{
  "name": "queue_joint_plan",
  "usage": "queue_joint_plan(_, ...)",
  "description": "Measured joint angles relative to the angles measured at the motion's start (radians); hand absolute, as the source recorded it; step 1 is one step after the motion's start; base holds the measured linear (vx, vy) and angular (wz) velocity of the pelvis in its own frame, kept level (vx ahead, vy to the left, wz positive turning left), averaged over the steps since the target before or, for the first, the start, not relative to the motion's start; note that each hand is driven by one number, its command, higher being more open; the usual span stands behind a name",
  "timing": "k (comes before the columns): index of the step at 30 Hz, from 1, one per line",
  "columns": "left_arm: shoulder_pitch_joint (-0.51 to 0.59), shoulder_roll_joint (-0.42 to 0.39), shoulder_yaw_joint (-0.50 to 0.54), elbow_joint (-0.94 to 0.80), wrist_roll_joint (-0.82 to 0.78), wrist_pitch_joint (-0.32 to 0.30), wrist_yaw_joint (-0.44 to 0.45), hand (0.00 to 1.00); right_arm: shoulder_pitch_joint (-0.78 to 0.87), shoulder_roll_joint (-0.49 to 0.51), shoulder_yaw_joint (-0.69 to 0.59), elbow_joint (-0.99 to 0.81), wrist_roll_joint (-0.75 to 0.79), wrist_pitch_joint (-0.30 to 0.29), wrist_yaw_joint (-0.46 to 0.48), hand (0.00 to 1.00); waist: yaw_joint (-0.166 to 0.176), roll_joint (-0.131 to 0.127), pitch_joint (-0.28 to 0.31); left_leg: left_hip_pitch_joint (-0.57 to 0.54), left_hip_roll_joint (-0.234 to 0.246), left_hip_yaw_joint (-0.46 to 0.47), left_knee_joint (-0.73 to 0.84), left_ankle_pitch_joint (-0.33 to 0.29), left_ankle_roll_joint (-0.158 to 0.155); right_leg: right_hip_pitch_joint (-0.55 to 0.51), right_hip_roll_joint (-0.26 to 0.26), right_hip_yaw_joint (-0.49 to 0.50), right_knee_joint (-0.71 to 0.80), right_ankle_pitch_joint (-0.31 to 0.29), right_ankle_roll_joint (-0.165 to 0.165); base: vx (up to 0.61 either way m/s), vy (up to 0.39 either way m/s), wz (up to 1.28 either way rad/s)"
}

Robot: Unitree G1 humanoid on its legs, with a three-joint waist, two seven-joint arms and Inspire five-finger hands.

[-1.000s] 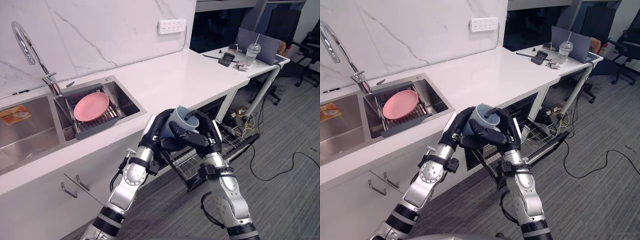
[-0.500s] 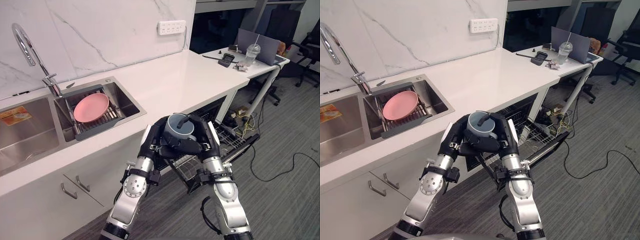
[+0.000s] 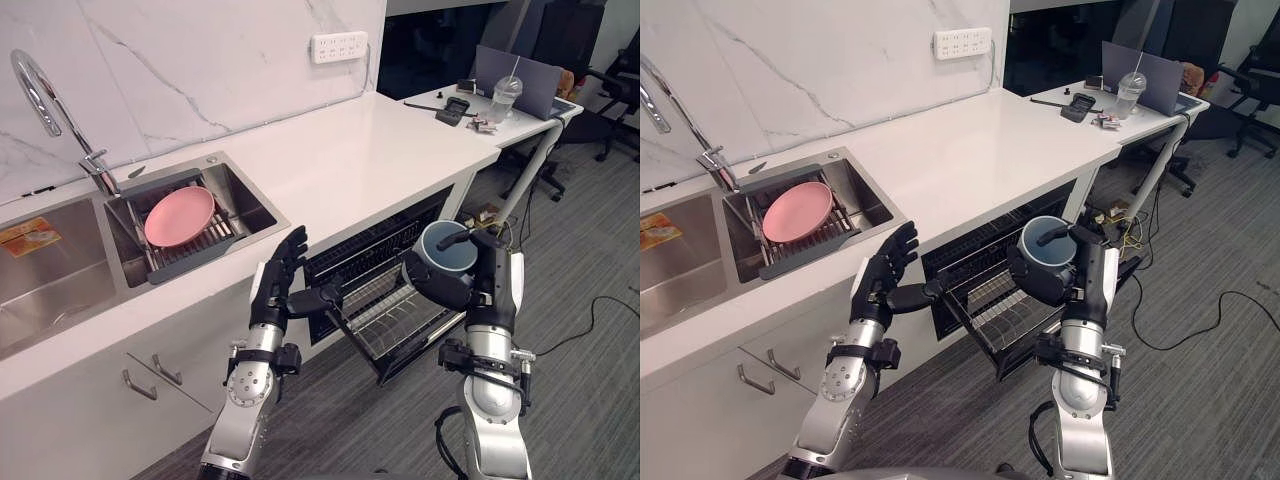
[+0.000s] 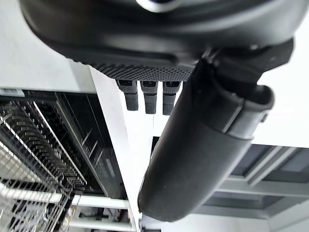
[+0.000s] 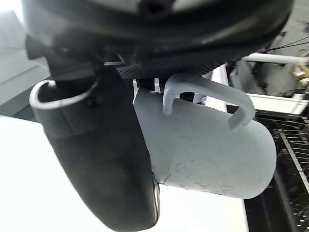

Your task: Walk over to the sink, pick up the cup, carry it to the dishwasher, place the cup inside the dishwasher, then close the dishwasher door

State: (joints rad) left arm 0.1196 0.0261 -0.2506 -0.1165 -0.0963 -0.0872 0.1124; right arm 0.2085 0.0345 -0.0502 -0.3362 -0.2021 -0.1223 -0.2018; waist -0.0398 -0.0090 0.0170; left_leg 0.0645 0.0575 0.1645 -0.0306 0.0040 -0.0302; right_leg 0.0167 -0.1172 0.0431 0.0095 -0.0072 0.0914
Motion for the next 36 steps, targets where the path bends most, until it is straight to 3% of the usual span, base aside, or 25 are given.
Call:
queue_joint_plan(5,0.037,0.001,-0.013,-0.011,-0.027,-0.006,-0.036,0.90,0.008,-0.015,-0.004,-0.001,0.000,0.000,0.005,0.30,0.000,0.005,-0.002,0.000,0.000,0.001,0.000,0.000,0.000,0.000,0.000,0.000,0.000,0.000,0.000,0.00,0.000,0.00)
queue_joint_plan(12,0.175,0.005,0.000,-0.002,-0.034,-0.006,-0.092,0.90,0.117,-0.019,-0.034,0.015,-0.001,0.005,0.032,0.30,0.004,0.018,-0.008,-0.001,0.003,0.002,0.000,-0.002,-0.002,0.001,0.002,0.000,-0.004,0.000,0.000,0.00,0.000,0.00)
queue_joint_plan(22,0.298,0.003,0.133,0.169,-0.044,-0.002,-0.120,0.90,0.197,-0.019,-0.087,0.053,-0.009,0.025,0.038,0.30,0.028,0.020,-0.009,-0.007,0.017,-0.003,0.025,-0.014,-0.009,0.014,0.008,-0.017,-0.002,-0.004,-0.001,-0.01,-0.007,0.04)
queue_joint_plan(36,0.289,-0.029,0.273,0.345,-0.001,0.011,-0.092,0.90,0.123,-0.051,-0.100,0.157,-0.057,0.057,0.010,0.30,0.060,0.013,0.012,-0.068,0.025,-0.033,0.059,-0.019,-0.014,-0.011,0.007,-0.051,0.001,-0.006,-0.004,-0.01,-0.008,0.07)
